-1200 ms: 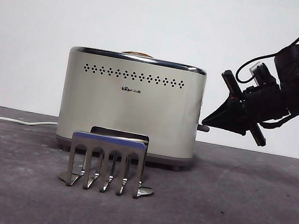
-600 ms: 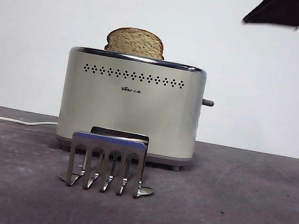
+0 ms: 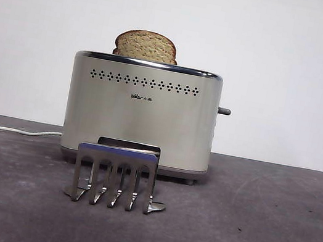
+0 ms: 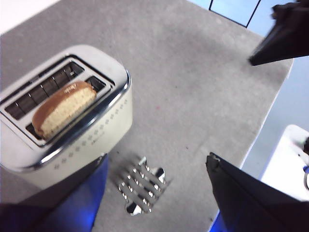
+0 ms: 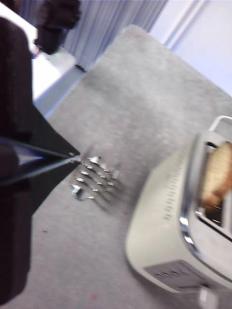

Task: Pick up a slice of bread from the rack,put the bread on the toaster,press the button

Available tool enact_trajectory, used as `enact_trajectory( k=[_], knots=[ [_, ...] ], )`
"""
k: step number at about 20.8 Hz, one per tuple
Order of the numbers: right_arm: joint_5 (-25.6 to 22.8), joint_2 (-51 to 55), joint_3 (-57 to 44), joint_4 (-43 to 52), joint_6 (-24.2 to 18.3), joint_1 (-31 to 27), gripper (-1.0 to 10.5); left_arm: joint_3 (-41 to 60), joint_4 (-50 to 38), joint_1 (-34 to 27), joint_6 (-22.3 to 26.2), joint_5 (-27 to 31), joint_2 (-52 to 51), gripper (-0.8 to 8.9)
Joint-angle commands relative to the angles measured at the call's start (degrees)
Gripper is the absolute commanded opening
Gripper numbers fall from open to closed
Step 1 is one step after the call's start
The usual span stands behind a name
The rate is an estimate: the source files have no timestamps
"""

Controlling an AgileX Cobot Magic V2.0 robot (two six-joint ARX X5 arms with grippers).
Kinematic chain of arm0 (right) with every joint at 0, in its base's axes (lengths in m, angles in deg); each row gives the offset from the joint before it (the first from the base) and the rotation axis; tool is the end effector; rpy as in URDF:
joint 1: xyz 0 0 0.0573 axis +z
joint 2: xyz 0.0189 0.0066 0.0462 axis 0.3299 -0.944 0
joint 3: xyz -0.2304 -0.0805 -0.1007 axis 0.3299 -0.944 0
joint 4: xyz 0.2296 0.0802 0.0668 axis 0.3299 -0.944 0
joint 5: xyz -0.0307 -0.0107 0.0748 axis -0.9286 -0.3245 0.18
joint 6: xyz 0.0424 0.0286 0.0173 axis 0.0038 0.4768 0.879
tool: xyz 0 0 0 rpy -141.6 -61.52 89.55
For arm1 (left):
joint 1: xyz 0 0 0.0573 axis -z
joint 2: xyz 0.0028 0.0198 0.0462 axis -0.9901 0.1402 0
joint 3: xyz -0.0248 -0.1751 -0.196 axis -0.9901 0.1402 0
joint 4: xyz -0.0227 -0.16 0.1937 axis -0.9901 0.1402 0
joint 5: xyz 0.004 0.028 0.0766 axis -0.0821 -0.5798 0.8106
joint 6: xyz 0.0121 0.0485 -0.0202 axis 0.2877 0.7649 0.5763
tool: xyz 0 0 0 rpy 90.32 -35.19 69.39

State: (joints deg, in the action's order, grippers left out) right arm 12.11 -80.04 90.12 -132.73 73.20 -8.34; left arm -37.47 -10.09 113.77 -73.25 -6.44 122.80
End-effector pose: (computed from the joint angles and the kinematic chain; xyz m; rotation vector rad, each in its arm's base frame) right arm 0.1658 0.0505 0.3731 0.1773 0.7469 0.8289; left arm 0.1696 -0.1151 0.4746 0.2470 0.6316 -0.8710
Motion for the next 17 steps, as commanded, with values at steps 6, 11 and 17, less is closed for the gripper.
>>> enact_trajectory(
  k=[6,11,17],
  knots=[
    [-0.17,2.95,-0.42,-4.87,-3.87,0.22,-0.1,0.5,1.97,0.07,-0.55,-0.02,-0.02,-0.11],
    [-0.13,2.93,-0.42,-4.87,-3.8,0.2,-0.1,0.5,2.08,0.07,-0.57,0.0,-0.02,-0.08],
    [-0.13,2.93,-0.42,-4.87,-3.82,0.07,0.0,0.5,1.9,0.07,-0.59,0.07,-0.02,-0.03]
  ],
)
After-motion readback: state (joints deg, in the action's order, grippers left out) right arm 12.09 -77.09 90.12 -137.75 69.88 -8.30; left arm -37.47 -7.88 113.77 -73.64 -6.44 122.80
